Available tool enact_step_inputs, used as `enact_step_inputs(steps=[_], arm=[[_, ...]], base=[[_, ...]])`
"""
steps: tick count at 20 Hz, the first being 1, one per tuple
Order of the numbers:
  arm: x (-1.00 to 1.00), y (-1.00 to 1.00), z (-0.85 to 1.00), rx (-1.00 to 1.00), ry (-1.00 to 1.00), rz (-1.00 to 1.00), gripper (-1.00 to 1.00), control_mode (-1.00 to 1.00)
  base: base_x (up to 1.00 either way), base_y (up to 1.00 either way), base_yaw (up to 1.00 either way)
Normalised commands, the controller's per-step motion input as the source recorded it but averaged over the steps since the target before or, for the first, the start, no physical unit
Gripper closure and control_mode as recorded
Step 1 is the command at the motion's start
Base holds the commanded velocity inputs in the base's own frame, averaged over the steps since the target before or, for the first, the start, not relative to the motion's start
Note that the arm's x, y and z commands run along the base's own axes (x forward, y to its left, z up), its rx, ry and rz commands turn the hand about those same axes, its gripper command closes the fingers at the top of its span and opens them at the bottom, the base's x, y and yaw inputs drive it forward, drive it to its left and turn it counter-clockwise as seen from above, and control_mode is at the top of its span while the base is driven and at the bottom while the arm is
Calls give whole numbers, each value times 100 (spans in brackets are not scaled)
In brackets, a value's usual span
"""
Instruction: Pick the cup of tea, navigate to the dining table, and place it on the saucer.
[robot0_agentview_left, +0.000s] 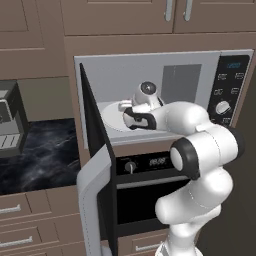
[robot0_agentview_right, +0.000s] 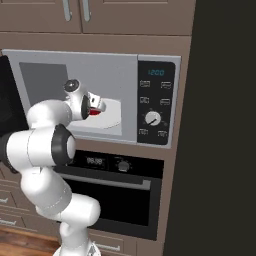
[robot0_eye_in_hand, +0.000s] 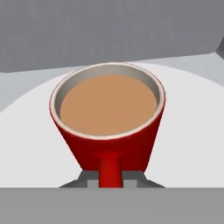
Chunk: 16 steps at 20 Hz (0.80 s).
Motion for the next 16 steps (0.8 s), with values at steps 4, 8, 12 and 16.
enact_step_inputs(steps=[4,8,12,16], arm=[[-86,-13,0,0,-6,0,100,-100],[-100,-22,3,0,-12,0,100,-100],[-100,-16,22,0,-11,0,100,-100],[-100,-16,81,0,-7,0,100,-100]], base=[[0,0,0],[0,0,0],[0,0,0],[0,0,0]])
